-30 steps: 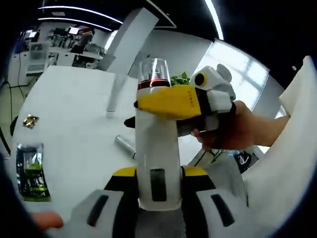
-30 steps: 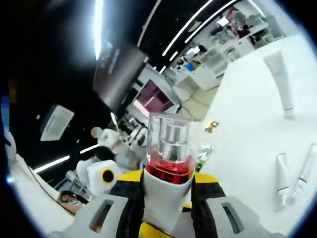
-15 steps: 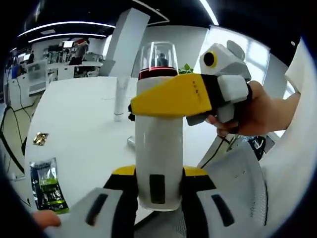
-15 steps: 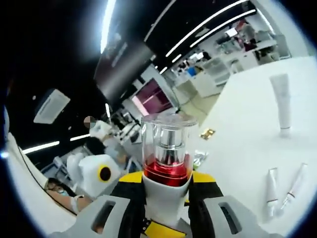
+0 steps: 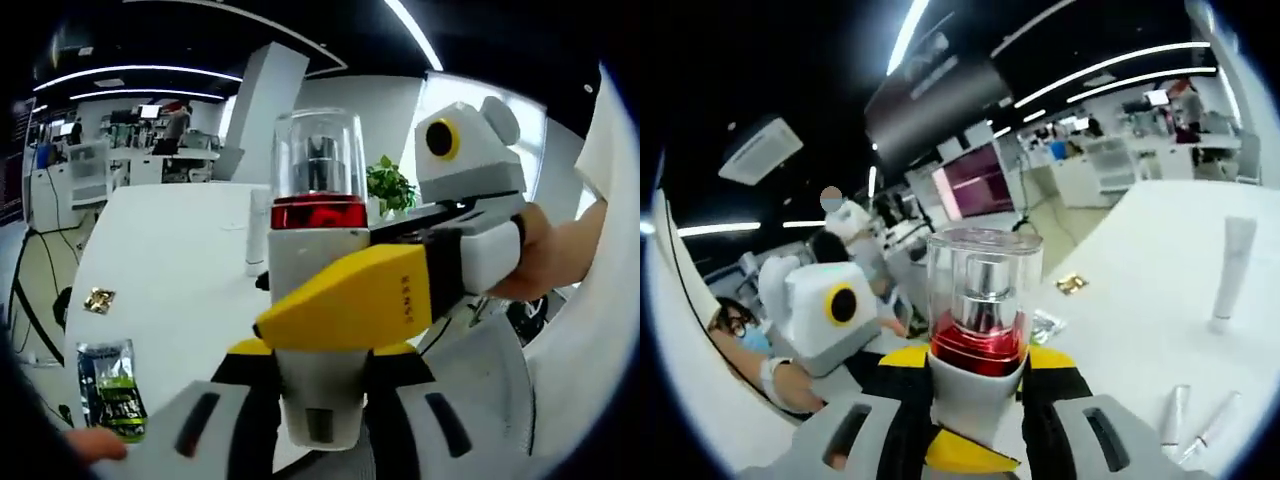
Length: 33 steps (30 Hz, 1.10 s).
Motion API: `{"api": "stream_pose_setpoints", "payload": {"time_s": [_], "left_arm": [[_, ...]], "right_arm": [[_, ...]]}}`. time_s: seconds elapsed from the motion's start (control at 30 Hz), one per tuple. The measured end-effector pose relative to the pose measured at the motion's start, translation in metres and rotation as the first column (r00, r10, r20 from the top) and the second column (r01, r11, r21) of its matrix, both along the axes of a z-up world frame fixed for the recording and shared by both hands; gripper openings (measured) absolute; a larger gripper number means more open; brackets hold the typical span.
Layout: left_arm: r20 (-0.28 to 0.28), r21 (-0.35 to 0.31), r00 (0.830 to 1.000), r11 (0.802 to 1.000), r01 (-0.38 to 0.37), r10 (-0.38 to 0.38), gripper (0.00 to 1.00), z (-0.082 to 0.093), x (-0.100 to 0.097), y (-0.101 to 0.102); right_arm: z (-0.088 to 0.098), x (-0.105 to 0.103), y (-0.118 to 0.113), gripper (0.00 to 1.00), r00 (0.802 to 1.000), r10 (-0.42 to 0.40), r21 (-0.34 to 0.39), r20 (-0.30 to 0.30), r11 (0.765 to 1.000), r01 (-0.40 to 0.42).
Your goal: Arrange the skincare products in the storage area until every visible bottle or jar stands upright without overlapping.
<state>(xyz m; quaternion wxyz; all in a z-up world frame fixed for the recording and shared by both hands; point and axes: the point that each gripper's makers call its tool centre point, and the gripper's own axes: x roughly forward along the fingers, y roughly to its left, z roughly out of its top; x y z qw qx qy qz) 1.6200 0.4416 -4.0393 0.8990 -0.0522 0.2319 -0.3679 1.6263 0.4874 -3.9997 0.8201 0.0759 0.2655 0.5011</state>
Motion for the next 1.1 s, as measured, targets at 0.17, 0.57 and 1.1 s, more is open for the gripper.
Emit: {"api": "stream_pose_setpoints", "payload": {"time_s": [0.17,0.57,1.1], "left_arm": [[-0.006,0.001,0.999,0.999,-0.051,0.051,0.26,0.001,0.006,0.007],[0.092,0.093,0.992,0.991,-0.100,0.091,0.27,0.004,0.014,0.016],[0.112,-0.038,0.991,0.996,0.077,-0.072,0.38,0.016,-0.003,-0.009]], "right_arm": [[-0.001,0.005,0.004,0.35,0.999,-0.033,-0.020,0.005,0.999,0.033],[-0.002,0.010,0.001,0.27,0.994,-0.102,-0.034,0.042,0.994,0.104],[0.010,0.014,-0.020,0.26,0.992,-0.116,0.041,0.049,0.993,0.114]]}}
